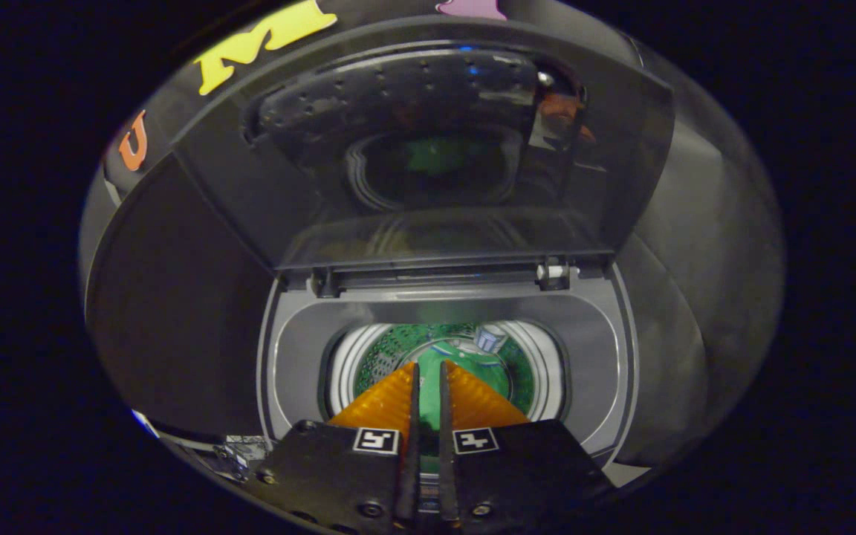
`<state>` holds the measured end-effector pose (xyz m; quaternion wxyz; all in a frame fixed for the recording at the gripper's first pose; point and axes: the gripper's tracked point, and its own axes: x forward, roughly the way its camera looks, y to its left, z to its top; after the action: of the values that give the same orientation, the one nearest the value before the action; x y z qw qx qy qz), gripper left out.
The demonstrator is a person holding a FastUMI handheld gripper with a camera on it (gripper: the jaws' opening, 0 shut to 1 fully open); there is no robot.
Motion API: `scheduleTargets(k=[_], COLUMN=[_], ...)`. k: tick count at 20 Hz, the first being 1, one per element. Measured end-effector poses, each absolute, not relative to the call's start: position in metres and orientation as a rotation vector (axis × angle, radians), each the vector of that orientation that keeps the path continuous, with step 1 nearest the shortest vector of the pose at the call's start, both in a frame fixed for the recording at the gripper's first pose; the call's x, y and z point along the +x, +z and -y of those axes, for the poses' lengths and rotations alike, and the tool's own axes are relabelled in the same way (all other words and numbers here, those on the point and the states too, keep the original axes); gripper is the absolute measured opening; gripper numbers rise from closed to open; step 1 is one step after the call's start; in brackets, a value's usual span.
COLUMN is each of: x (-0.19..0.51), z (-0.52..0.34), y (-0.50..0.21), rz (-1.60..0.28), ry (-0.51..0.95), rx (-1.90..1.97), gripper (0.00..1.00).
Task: Put the clothes into the washing machine and then close the washing machine lid.
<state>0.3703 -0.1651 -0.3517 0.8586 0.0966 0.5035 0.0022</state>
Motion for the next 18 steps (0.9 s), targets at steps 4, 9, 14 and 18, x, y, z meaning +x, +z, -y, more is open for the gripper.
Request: scheduleTargets(k=[4, 9, 14, 18], x=[0.379, 0.398, 0.456, 0.495], z=[0.159, 0.152, 0.143, 0.139], y=[-0.299, -0.232, -0.15, -0.134], rz=[-0.982, -0.883, -0.668, -0.644], ry=[0.058, 0.106, 0.153, 0.151], rx=[0.182, 0.134, 0.032, 0.039], gripper=[0.54, 0.8, 0.8, 0.94])
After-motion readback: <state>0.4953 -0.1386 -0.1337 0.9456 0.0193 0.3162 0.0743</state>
